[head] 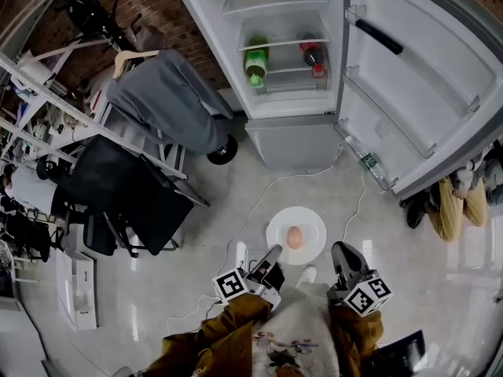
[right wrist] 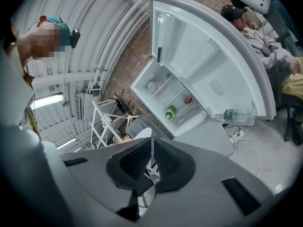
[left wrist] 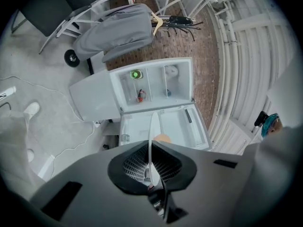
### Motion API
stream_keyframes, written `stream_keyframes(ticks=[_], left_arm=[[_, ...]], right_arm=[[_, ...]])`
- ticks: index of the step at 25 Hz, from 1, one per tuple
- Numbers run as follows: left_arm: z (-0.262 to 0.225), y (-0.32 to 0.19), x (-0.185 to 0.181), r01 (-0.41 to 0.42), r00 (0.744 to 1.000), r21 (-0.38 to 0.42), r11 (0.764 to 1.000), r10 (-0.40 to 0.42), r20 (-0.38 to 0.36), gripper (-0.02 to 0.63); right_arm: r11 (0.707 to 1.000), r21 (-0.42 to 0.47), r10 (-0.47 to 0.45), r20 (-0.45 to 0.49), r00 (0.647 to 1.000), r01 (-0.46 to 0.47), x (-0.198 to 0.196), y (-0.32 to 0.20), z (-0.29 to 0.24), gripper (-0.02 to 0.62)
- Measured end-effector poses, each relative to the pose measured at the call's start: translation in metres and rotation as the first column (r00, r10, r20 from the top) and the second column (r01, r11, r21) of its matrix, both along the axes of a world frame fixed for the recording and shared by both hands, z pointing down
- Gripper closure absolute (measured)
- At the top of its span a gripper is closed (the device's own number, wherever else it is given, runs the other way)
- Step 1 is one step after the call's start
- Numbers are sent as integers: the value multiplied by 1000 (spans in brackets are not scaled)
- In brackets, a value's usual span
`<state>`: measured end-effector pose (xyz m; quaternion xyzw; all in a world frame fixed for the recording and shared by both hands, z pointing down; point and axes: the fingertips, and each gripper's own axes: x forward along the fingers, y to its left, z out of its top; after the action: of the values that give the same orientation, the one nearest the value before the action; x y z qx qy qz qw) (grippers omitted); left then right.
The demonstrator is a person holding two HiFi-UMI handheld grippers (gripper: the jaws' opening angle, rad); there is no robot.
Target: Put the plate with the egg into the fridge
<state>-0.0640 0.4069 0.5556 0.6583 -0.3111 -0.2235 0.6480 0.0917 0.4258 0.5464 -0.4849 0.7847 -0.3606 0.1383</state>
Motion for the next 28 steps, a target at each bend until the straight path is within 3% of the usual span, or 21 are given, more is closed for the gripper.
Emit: stream_keyframes(ticks=[7, 10, 18, 28], left_arm=[[19, -54, -6, -1, 999, -50, 999, -1, -41, 589], [21, -89, -15, 9, 998, -64, 998, -13, -65, 589], [-6, -205, -70, 11, 993, -2, 1000, -12, -117, 589], [14, -296, -129, -38, 987, -25, 999, 34, -155, 589]], right_arm=[[999, -50, 8, 24, 1000, -7, -17, -48, 10, 589], [997, -77, 14, -7, 1000, -15, -25, -81, 11, 589], [999, 0, 49, -28, 998, -49, -73, -201, -28, 589], [994, -47, 96, -51, 994, -98, -136, -276, -19, 589]])
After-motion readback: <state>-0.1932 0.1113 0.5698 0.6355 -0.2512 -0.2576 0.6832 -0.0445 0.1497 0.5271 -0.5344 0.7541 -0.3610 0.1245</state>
